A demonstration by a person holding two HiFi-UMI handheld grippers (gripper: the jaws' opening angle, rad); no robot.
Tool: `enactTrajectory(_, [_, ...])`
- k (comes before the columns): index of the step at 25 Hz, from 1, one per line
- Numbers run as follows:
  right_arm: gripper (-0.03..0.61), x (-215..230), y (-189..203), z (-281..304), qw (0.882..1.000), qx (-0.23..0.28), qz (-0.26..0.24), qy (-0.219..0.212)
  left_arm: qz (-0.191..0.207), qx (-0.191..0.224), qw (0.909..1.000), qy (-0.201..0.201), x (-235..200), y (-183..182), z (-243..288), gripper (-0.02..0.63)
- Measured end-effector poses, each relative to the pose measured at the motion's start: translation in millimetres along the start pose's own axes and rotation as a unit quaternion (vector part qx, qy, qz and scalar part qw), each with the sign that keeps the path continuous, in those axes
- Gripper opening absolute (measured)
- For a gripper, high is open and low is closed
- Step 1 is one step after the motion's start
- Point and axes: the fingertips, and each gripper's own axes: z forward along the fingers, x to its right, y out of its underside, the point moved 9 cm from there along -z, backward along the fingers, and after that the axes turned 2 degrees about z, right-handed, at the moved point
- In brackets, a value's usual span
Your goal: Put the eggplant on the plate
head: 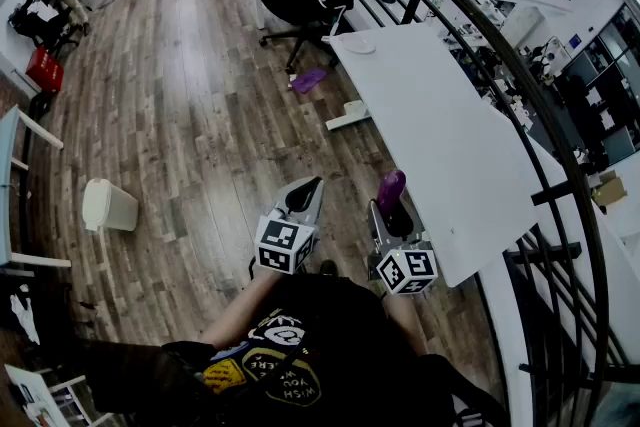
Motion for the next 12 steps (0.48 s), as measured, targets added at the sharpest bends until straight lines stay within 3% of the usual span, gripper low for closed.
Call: enactTrajectory(12, [0.212, -2.9, 4.3, 3.5, 1.000, 0.002, 0.005, 0.002, -0.001, -0.007, 0.9999, 0.014, -6.6, 10.1, 3.2, 0.005])
